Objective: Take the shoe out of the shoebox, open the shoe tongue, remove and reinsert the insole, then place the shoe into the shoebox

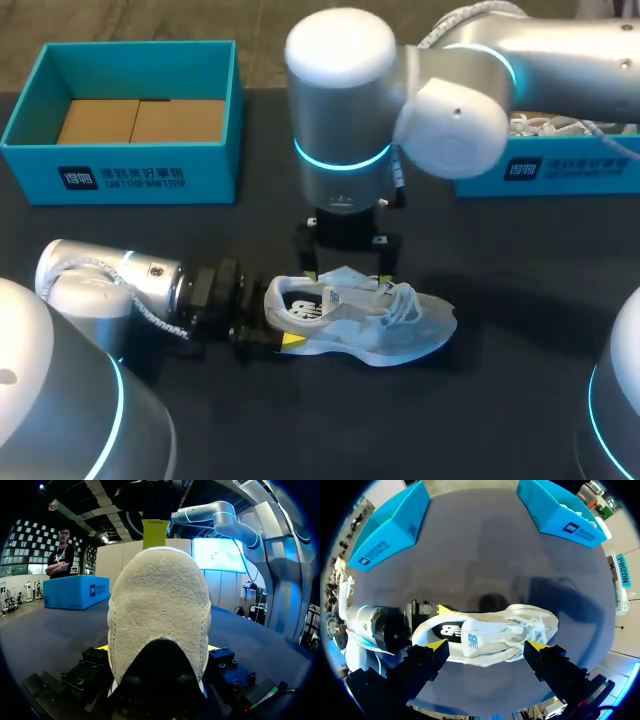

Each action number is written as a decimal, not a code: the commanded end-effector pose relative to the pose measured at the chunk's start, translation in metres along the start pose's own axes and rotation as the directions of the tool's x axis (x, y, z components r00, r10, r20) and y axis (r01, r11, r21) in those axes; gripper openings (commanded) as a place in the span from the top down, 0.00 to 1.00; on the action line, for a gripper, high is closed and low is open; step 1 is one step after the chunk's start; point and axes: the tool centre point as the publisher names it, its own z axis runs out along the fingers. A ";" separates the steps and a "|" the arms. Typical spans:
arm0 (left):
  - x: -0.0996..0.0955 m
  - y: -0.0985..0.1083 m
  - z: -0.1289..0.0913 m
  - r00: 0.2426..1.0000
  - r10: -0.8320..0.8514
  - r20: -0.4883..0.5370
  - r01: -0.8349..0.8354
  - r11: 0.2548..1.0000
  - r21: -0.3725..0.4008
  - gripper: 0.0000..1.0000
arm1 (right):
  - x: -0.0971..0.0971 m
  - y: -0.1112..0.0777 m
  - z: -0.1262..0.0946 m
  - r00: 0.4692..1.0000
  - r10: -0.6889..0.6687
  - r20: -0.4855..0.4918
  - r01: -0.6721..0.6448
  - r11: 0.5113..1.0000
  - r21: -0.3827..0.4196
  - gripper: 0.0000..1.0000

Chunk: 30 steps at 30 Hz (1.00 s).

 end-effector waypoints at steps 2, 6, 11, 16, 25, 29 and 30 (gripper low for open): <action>0.001 0.002 0.003 1.000 -0.001 0.000 0.001 1.000 -0.002 1.00 | 0.027 -0.010 0.011 0.971 0.096 0.220 -0.094 0.995 -0.021 0.00; 0.001 0.002 0.003 1.000 -0.001 0.000 0.001 1.000 -0.002 1.00 | 0.027 -0.016 0.015 0.963 0.121 0.242 -0.119 0.993 -0.027 0.00; 0.001 0.002 0.003 1.000 -0.001 0.000 0.001 1.000 -0.002 1.00 | 0.025 -0.020 0.023 0.953 0.141 0.268 -0.138 0.990 -0.032 0.00; 0.001 0.002 0.003 1.000 -0.001 0.000 0.001 1.000 -0.002 1.00 | 0.021 -0.021 0.028 0.951 0.150 0.269 -0.145 0.989 -0.038 0.00; 0.001 0.002 0.003 1.000 -0.001 0.000 0.001 1.000 -0.002 1.00 | 0.017 -0.019 0.039 0.941 0.194 0.277 -0.178 0.981 -0.082 0.00; 0.001 0.002 0.003 1.000 -0.001 0.000 0.001 1.000 -0.002 1.00 | 0.014 -0.017 0.043 0.933 0.238 0.271 -0.220 0.971 -0.096 0.00; 0.001 0.002 0.003 1.000 -0.001 0.000 0.001 1.000 -0.002 1.00 | 0.013 -0.016 0.044 0.929 0.249 0.274 -0.230 0.968 -0.098 0.00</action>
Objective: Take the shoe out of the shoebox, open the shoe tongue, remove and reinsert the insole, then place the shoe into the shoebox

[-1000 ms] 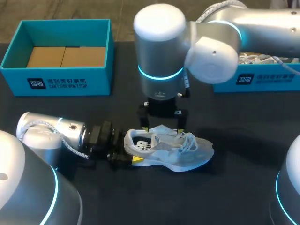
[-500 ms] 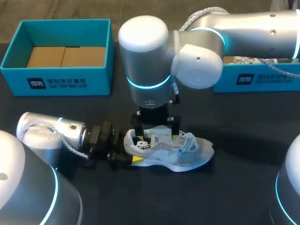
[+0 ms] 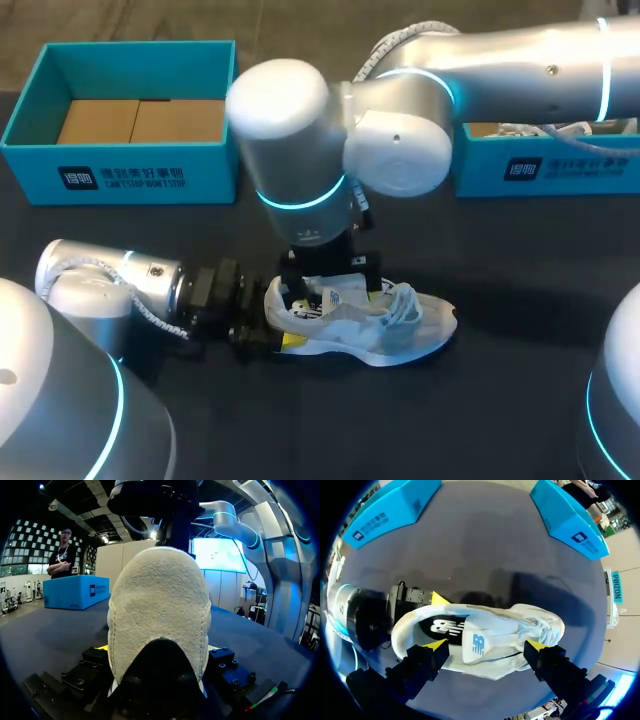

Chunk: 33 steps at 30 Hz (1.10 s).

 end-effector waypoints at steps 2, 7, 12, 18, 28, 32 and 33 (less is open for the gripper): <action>0.001 0.002 0.003 1.000 -0.001 0.000 0.001 1.000 -0.002 1.00 | 0.005 -0.005 0.006 0.916 0.374 0.146 -0.371 0.927 -0.045 0.00; 0.001 0.002 0.003 1.000 -0.001 0.000 0.001 1.000 -0.002 1.00 | 0.000 -0.005 0.011 0.878 0.461 0.133 -0.457 0.887 -0.056 0.00; 0.001 0.002 0.003 1.000 -0.001 0.000 0.001 1.000 -0.002 1.00 | -0.006 -0.007 0.012 0.845 0.524 0.111 -0.519 0.852 -0.068 0.00; 0.001 0.002 0.003 1.000 -0.001 0.000 0.001 1.000 -0.002 1.00 | -0.010 -0.010 0.015 0.788 0.612 0.064 -0.608 0.790 -0.075 0.00; 0.001 0.002 0.003 1.000 -0.001 0.000 0.001 1.000 -0.002 1.00 | -0.016 -0.008 0.020 0.749 0.662 0.024 -0.661 0.749 -0.045 0.00; 0.001 0.002 0.003 1.000 -0.001 0.000 0.001 1.000 -0.002 1.00 | -0.018 -0.008 0.020 0.733 0.680 0.017 -0.679 0.733 -0.044 0.00; 0.001 0.002 0.003 1.000 -0.001 0.000 0.001 1.000 -0.002 1.00 | -0.019 -0.008 0.019 0.732 0.682 0.014 -0.681 0.731 -0.043 0.02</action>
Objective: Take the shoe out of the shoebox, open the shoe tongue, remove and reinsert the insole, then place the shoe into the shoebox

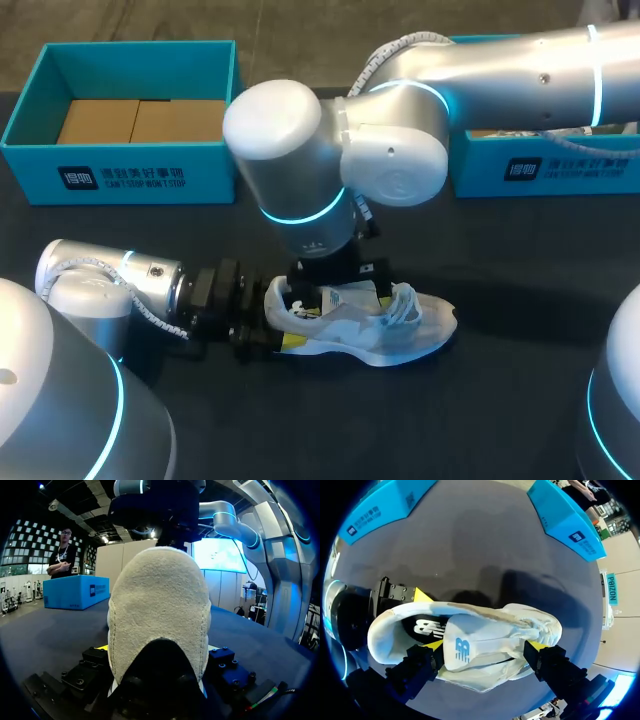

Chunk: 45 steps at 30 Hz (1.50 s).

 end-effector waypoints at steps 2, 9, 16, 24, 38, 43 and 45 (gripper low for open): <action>0.001 0.002 0.003 1.000 -0.001 0.000 0.001 1.000 -0.002 1.00 | -0.006 -0.007 -0.001 0.724 0.689 -0.023 -0.690 0.724 -0.012 0.05; 0.001 0.002 0.003 1.000 -0.001 0.000 0.001 1.000 -0.002 1.00 | -0.013 -0.006 -0.005 0.727 0.681 -0.085 -0.682 0.731 0.024 0.20; 0.001 0.002 0.003 1.000 -0.001 0.000 0.001 1.000 -0.002 1.00 | -0.017 -0.006 -0.006 0.739 0.662 -0.127 -0.660 0.749 0.065 0.28; 0.001 0.002 0.003 1.000 -0.001 0.000 0.001 1.000 -0.002 1.00 | -0.019 0.001 -0.005 0.792 0.581 -0.187 -0.570 0.814 0.117 0.33; 0.001 0.002 0.003 1.000 -0.001 0.000 0.001 1.000 -0.002 1.00 | -0.019 0.002 -0.005 0.842 0.485 -0.235 -0.458 0.874 0.163 0.48; 0.001 0.002 0.003 1.000 -0.001 0.000 0.001 1.000 -0.002 1.00 | -0.017 0.001 -0.005 0.849 0.476 -0.229 -0.445 0.878 0.177 0.51; 0.001 0.002 0.003 1.000 -0.001 0.000 0.001 1.000 -0.002 1.00 | -0.017 0.000 -0.004 0.850 0.475 -0.229 -0.443 0.879 0.179 0.51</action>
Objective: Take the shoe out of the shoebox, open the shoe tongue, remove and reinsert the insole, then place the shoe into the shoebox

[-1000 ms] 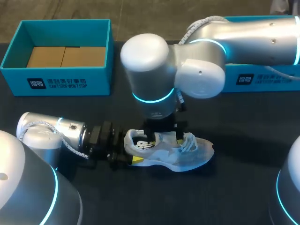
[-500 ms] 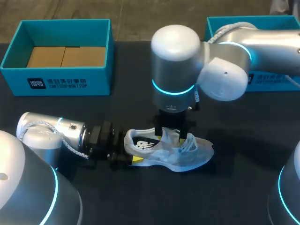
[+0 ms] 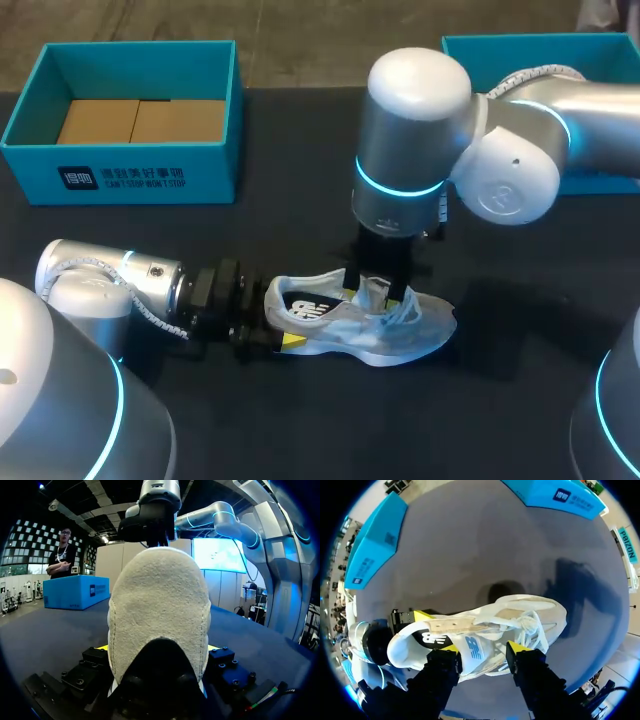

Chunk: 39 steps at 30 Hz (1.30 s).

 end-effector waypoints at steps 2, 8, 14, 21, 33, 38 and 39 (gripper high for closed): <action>0.001 0.002 0.003 1.000 -0.001 0.000 0.001 1.000 -0.002 1.00 | 0.005 -0.005 0.004 0.978 0.207 0.002 -0.207 0.978 -0.006 0.52; 0.001 0.002 0.003 1.000 -0.001 0.000 0.001 1.000 -0.002 1.00 | -0.002 -0.009 -0.006 0.976 0.218 -0.022 -0.218 0.976 -0.015 0.55; 0.001 0.002 0.003 1.000 -0.001 0.000 0.001 1.000 -0.002 1.00 | -0.006 -0.014 -0.011 0.968 0.247 -0.032 -0.248 0.969 -0.018 0.61; 0.001 0.002 0.003 1.000 -0.001 0.000 0.001 1.000 -0.002 1.00 | -0.010 -0.012 -0.010 0.969 0.239 -0.055 -0.239 0.971 0.013 0.65; 0.001 0.002 0.003 1.000 -0.001 0.000 0.001 1.000 -0.002 1.00 | -0.004 -0.008 -0.008 0.977 0.203 -0.072 -0.202 0.979 0.023 0.71; 0.001 0.002 0.003 1.000 -0.001 0.000 0.001 1.000 -0.002 1.00 | -0.008 -0.011 -0.015 0.976 0.202 -0.077 -0.201 0.979 0.015 1.00; 0.001 0.002 0.003 1.000 -0.001 0.000 0.001 1.000 -0.002 1.00 | -0.009 -0.012 -0.017 0.977 0.199 -0.081 -0.199 0.980 0.014 1.00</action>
